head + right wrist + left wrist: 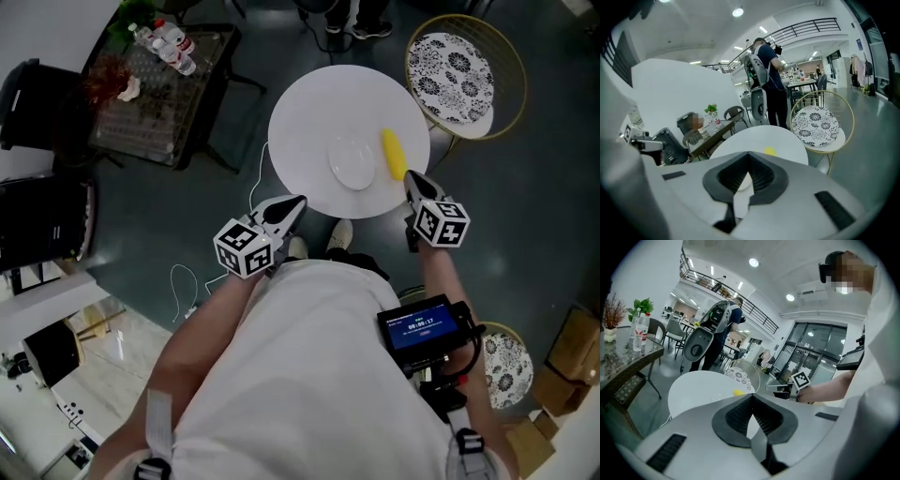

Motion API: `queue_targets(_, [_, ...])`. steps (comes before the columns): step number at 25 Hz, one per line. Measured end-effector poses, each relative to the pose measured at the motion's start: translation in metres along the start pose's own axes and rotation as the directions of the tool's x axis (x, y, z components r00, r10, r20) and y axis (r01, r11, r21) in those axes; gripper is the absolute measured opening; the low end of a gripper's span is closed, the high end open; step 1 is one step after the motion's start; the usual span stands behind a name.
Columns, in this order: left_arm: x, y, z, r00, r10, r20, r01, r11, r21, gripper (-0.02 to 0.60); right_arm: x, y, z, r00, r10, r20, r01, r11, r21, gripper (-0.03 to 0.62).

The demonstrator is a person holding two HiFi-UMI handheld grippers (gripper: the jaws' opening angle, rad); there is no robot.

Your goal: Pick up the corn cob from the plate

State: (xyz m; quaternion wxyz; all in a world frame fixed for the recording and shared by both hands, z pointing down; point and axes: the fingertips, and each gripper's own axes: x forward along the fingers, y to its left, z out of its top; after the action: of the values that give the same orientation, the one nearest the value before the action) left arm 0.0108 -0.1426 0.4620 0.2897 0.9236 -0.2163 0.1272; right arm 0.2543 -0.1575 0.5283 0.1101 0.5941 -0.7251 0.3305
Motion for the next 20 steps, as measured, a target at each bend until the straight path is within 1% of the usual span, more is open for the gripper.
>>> queue_targets(4, [-0.012,-0.001,0.001,1.000,-0.024,0.002,0.024,0.999,0.024,0.005,-0.034,0.040,0.000,0.996,0.040,0.078,-0.041,0.999,0.019,0.008])
queue_targets(11, [-0.033,-0.004,-0.008,0.998,-0.066,-0.007,0.066,0.997,0.049,0.005,-0.079,0.097,-0.012,0.983,0.068,0.171,-0.075,0.997,0.033,0.008])
queue_targets(15, [-0.040,-0.006,-0.007,0.995,-0.095,-0.015,0.096,0.993,0.061,0.006,-0.094,0.116,-0.007,0.976,0.064,0.207,-0.069,0.998,0.014,0.008])
queue_targets(20, [-0.042,-0.007,-0.005,0.992,-0.121,-0.023,0.123,0.989,0.081,0.005,-0.095,0.124,-0.004,0.972,0.055,0.229,-0.057,0.998,0.005,0.008])
